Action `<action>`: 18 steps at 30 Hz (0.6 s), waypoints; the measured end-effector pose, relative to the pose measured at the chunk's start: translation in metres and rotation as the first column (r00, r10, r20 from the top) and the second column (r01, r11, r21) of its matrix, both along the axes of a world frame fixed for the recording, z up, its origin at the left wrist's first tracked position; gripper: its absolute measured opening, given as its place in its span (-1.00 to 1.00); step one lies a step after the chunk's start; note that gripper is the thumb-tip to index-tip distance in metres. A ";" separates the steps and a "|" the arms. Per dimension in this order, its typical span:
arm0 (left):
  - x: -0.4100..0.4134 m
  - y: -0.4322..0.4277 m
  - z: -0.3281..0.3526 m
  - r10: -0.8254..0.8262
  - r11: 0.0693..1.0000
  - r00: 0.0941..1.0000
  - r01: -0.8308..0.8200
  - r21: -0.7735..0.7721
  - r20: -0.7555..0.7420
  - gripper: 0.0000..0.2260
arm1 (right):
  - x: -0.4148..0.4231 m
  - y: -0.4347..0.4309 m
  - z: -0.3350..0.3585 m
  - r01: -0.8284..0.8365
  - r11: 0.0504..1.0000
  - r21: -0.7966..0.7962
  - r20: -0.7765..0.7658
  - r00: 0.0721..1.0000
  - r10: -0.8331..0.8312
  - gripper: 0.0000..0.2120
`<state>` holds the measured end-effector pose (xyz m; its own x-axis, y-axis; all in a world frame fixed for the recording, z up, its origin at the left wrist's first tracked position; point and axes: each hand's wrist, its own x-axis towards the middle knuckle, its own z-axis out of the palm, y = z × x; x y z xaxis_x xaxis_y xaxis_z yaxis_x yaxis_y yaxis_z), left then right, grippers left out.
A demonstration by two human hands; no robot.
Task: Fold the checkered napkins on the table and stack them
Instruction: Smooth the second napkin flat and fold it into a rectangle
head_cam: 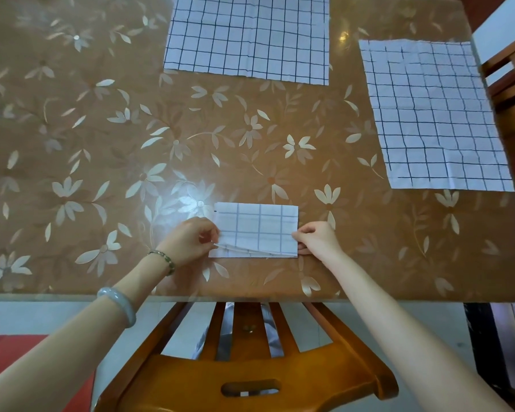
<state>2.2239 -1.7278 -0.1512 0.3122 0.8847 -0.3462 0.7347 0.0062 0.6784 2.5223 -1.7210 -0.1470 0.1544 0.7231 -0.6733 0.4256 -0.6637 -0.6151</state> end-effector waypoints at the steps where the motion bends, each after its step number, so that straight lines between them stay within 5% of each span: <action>1: -0.001 -0.001 -0.001 -0.032 0.999 0.999 0.033 0.024 -0.024 -0.63 | -0.001 0.000 0.000 -0.026 1.000 0.010 0.029 0.999 0.026 -0.96; 14: -0.004 -0.015 -0.014 -0.320 0.858 0.916 0.389 0.336 -0.243 -0.80 | -0.005 -0.005 0.006 -0.214 0.971 0.106 0.259 0.949 0.181 -0.91; 18: -0.001 -0.017 -0.014 -0.324 0.858 0.914 0.393 0.331 -0.243 -0.62 | -0.004 -0.006 0.005 -0.218 0.970 0.110 0.260 0.948 0.183 -0.95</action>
<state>2.2233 -1.7448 -0.1652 0.5978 0.7956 -0.0984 0.7426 -0.5033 0.4418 2.5180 -1.7269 -0.1421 0.1451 0.8377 -0.5264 0.6905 -0.4668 -0.5525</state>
